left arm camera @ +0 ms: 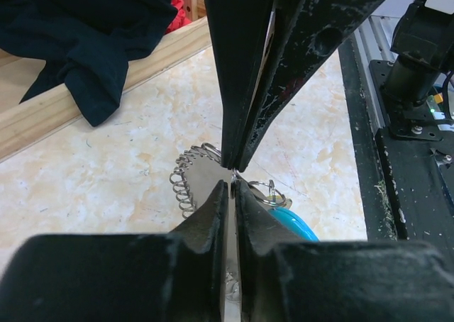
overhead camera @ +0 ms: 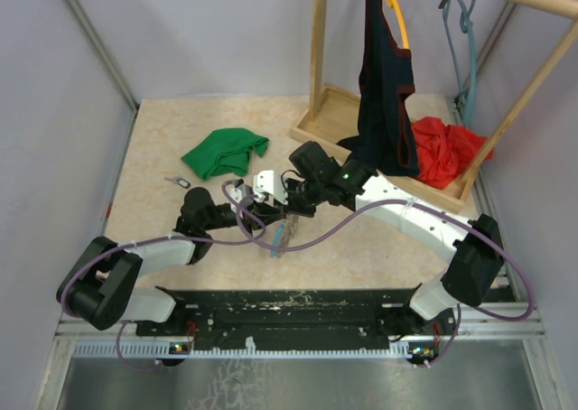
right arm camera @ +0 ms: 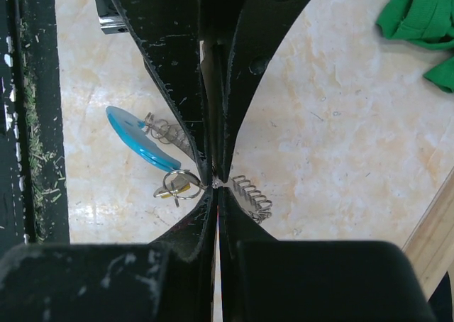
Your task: Put the keys on the keyring
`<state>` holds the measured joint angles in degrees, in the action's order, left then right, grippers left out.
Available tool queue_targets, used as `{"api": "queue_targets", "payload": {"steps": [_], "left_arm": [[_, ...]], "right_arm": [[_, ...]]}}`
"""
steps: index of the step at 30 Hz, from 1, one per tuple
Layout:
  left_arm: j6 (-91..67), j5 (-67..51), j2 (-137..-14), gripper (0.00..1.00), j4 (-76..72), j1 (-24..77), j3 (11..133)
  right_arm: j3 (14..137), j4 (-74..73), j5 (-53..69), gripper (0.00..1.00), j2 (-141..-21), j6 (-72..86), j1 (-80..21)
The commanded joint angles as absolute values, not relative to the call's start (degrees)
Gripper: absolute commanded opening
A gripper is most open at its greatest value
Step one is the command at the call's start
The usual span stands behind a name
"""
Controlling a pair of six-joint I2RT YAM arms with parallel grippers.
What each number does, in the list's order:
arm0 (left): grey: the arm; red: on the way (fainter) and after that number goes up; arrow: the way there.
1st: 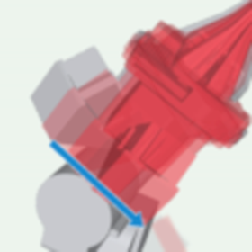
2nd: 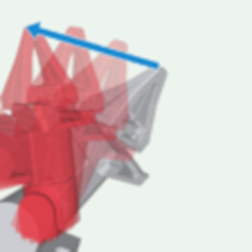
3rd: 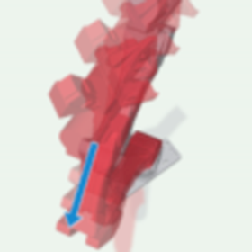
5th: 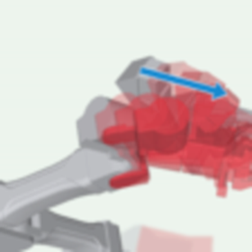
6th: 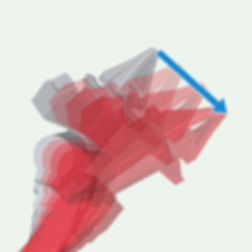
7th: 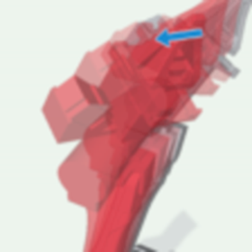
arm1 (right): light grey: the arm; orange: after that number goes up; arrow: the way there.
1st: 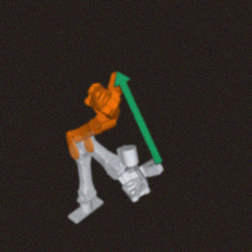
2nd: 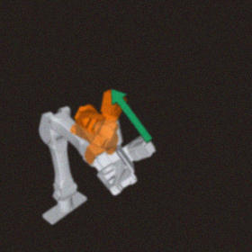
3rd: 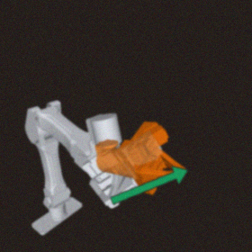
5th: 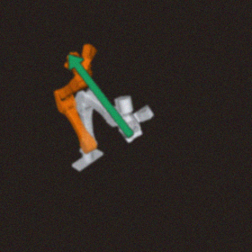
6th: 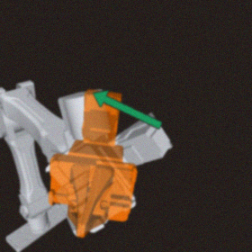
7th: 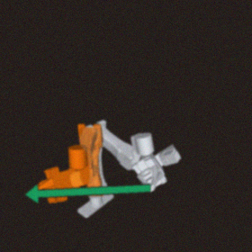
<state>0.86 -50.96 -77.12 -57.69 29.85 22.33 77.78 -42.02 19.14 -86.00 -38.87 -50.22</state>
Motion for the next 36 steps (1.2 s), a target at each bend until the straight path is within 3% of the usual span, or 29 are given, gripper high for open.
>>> {"api": "queue_targets", "payload": {"steps": [1, 7, 9, 18, 36], "left_arm": [[0.5, -52.5, -77.7, 0.03, -59.5, 29.8, 23.8], [-2.2, -50.4, -76.9, 0.0, -65.4, 29.7, 21.0], [-4.5, -49.4, -77.0, 0.0, -69.1, 29.6, 19.7], [-16.4, -45.3, -79.6, 0.0, -87.7, 29.5, 16.1], [-20.2, -46.3, -82.2, 0.0, -94.8, 29.6, 16.0]], "right_arm": [[80.6, -40.3, 20.9, 0.0, -85.6, -38.2, -50.8], [76.5, -34.5, 19.9, 0.0, -82.2, -35.6, -50.8], [73.3, -30.3, 19.9, 0.06, -79.6, -33.3, -50.1], [53.7, -3.0, 40.3, 0.17, -68.0, -19.5, -38.8], [44.3, 17.6, 51.0, 0.15, -72.5, -14.4, -37.7]]}}
